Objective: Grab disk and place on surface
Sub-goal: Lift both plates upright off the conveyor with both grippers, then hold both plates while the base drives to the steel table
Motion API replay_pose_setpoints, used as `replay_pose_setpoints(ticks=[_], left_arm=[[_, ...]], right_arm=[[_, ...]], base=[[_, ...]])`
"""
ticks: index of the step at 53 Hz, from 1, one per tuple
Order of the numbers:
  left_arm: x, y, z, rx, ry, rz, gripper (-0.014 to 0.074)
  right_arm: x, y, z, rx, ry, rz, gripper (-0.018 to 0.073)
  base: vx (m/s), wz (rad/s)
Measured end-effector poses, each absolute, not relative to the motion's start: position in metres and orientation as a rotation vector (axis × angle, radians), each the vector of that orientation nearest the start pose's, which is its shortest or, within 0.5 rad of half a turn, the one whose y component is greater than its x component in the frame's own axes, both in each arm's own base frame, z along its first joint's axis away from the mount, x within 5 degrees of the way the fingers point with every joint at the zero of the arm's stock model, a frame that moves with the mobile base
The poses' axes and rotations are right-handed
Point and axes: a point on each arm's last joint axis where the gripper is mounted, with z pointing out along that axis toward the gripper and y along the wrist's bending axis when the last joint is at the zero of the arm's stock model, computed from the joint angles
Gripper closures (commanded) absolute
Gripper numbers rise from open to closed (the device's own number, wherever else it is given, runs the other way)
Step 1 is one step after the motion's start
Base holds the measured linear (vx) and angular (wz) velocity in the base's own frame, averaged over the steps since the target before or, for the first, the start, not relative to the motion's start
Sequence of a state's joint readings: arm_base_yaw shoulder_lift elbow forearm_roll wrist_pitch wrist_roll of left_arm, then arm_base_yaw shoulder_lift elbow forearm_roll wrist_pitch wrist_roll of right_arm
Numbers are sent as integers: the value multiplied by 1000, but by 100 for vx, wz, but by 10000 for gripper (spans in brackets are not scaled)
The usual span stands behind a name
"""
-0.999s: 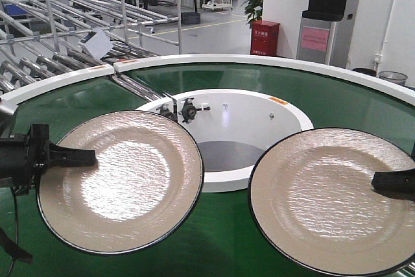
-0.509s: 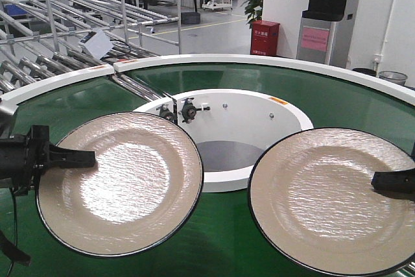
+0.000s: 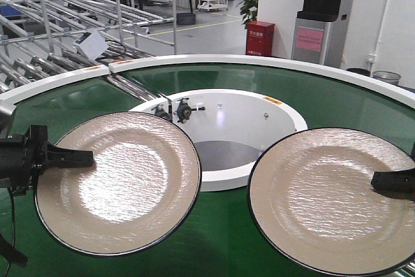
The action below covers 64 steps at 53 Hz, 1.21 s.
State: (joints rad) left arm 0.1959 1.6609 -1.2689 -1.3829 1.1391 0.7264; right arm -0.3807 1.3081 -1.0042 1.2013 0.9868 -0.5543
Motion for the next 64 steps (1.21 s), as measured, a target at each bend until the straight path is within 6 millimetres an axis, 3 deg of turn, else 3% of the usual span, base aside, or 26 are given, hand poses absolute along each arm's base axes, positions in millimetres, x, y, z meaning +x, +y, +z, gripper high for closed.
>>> replay_pose_setpoints(ticks=[22,64], left_arm=[[351,-13,320,-53,2121,-1349,603],[351,-13,320,-52,2121,-1350,603]], right_arm=[[265,-29,336,382,2123,1020,568],[265,-30,336,384,2123,1015,568]], base=[[-8,-32],[-16,-62]])
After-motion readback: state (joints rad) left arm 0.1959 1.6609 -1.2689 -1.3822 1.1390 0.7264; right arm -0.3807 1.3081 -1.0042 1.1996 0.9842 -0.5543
